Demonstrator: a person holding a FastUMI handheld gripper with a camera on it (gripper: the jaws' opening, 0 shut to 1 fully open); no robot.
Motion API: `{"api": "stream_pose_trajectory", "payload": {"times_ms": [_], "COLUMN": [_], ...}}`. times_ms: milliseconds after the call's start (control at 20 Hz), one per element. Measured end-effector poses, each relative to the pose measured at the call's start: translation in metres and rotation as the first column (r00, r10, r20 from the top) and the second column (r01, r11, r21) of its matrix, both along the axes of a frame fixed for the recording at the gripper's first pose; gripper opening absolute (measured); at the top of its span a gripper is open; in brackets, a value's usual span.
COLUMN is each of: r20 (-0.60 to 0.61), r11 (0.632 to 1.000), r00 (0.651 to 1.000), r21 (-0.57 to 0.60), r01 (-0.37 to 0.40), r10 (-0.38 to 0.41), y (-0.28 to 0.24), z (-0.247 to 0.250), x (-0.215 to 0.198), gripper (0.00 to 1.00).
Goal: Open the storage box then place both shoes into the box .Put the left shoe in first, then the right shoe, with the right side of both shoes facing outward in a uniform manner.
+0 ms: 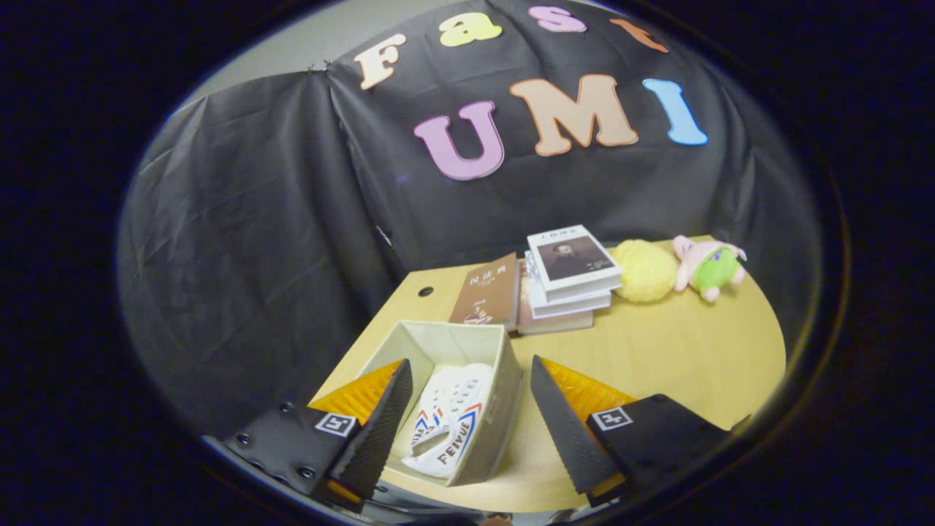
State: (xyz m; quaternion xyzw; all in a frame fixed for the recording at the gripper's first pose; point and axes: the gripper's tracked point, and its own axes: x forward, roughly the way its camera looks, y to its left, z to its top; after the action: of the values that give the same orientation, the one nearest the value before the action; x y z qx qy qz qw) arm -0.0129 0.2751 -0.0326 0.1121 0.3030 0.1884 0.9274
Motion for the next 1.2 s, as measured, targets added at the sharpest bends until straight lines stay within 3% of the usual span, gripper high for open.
{"api": "stream_pose_trajectory", "payload": {"times_ms": [350, 600, 950, 1200], "r20": [0.252, 0.396, 0.540, 0.543], "r11": [0.993, 0.970, 0.922, 0.905], "r00": [0.963, 0.897, 0.796, 0.774], "r21": [-0.045, -0.054, -0.087, -0.058], "r01": [0.111, 0.238, 0.376, 0.422], "r10": [-0.096, -0.198, -0.274, -0.326], "y": [-0.116, -0.207, -0.311, -0.349], "z": [0.059, 0.090, 0.099, 0.092], "x": [-0.002, -0.012, -0.030, -0.042], "gripper": [1.00, 1.00, 1.00, 1.00]}}
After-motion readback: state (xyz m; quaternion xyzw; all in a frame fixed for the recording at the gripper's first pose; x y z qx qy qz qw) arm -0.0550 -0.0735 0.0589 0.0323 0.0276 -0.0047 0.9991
